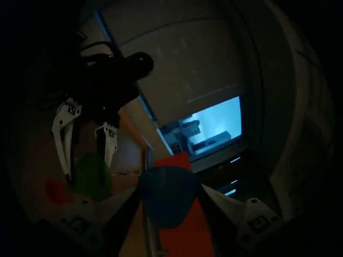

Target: Pour water

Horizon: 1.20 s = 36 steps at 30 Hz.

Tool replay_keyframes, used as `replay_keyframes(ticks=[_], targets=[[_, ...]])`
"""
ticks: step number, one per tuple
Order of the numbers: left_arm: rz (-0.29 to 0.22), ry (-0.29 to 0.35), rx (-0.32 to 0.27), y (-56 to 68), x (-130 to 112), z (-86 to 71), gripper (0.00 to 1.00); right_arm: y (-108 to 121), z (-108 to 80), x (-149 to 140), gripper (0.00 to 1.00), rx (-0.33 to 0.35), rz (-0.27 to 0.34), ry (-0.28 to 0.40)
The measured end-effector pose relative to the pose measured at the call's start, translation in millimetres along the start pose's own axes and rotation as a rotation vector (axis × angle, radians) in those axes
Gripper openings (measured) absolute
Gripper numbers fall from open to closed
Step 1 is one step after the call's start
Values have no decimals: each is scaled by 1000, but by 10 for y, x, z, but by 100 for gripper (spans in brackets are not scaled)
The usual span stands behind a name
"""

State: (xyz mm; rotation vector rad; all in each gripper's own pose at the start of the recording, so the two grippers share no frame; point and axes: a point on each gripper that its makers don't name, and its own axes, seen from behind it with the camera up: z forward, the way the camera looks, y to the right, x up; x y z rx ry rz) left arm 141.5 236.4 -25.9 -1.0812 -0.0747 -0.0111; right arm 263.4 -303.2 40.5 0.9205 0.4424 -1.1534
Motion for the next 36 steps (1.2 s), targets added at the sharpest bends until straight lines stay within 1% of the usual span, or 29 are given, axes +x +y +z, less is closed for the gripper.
replay_keyframes(ticks=[36], targets=[[20,-4,9,18,5,-11,84,48,-4,46,93,-7,-63,-4]])
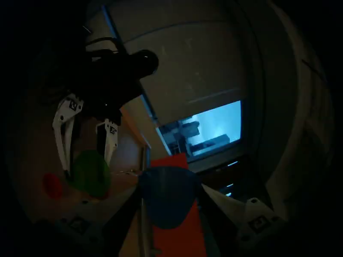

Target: Pour water

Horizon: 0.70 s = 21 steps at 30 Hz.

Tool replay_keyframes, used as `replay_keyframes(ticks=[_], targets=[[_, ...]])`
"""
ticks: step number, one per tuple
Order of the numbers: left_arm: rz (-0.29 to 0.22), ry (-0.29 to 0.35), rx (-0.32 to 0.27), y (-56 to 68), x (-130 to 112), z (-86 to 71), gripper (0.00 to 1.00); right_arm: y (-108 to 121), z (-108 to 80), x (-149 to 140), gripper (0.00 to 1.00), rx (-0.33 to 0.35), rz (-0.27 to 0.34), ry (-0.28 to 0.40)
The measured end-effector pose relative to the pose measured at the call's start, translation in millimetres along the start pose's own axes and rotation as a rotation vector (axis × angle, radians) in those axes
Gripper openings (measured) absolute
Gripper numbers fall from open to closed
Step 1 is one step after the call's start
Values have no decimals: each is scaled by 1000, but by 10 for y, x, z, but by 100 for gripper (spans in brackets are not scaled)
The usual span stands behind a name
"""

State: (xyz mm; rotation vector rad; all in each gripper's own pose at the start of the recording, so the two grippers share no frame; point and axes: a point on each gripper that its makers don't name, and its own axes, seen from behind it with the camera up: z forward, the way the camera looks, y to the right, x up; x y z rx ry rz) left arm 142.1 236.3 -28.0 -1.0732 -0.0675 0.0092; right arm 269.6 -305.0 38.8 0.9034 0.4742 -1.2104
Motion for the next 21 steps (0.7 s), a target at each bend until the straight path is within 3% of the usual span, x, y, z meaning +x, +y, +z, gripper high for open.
replay_keyframes(ticks=[21], targets=[[-6,3,6,-31,-1,-6,84,-7,-6,31,93,-4,-40,0]])
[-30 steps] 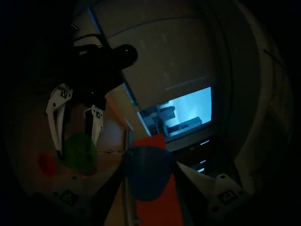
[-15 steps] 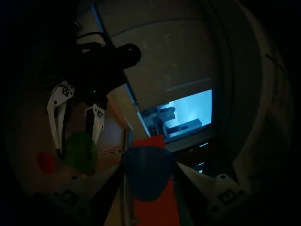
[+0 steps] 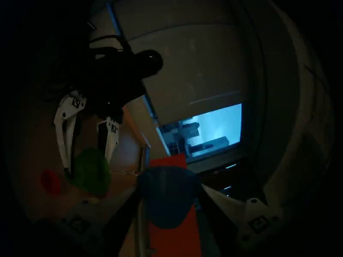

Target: Pour water

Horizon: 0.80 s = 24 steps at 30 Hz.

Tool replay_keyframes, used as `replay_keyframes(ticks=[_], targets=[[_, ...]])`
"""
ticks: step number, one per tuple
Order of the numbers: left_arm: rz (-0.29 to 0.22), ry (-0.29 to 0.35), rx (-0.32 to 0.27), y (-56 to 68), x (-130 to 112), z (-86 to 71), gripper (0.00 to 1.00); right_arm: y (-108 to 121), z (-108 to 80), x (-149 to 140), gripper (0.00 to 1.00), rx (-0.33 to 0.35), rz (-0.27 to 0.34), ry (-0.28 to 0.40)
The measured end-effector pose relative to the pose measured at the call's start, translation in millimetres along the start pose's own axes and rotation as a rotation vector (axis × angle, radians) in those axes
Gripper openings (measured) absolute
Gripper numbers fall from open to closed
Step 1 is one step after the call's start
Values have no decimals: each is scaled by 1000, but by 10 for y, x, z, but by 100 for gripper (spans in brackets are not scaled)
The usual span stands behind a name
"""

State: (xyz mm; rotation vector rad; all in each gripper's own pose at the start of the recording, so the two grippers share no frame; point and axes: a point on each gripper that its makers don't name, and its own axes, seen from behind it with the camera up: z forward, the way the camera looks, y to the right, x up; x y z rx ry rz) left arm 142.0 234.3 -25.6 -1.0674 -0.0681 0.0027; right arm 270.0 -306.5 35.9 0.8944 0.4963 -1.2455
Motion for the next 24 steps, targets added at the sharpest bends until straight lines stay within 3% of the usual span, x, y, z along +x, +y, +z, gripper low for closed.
replay_keyframes(ticks=[24], targets=[[2,-2,5,1,23,-8,84,-1,22,-27,93,-2,-48,-9]])
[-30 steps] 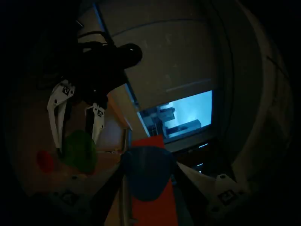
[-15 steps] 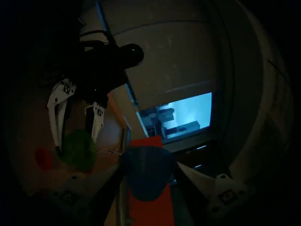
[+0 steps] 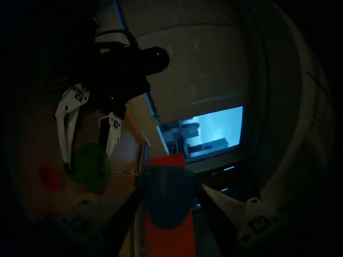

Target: Pour water

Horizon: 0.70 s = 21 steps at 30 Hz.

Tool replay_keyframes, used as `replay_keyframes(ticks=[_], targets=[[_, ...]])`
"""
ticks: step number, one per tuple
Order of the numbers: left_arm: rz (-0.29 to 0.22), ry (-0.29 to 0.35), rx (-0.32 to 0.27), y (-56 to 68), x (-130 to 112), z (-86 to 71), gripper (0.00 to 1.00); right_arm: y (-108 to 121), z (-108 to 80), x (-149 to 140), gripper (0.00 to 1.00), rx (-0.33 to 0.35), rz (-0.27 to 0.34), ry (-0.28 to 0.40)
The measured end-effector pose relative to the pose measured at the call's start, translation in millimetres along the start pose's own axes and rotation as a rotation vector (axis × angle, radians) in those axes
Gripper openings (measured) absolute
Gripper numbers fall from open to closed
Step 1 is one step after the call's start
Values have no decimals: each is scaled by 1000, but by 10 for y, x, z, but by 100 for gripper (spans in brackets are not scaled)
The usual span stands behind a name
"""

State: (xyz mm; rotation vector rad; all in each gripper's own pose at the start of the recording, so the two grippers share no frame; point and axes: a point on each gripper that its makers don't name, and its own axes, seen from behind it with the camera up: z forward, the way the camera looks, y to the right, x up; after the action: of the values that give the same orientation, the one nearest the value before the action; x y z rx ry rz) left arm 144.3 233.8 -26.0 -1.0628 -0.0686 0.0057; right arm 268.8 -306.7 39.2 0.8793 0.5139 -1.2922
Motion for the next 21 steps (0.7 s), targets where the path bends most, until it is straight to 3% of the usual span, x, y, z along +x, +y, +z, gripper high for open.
replay_keyframes(ticks=[21], targets=[[0,0,2,2,1,4,84,51,-25,54,93,-15,-33,1]])
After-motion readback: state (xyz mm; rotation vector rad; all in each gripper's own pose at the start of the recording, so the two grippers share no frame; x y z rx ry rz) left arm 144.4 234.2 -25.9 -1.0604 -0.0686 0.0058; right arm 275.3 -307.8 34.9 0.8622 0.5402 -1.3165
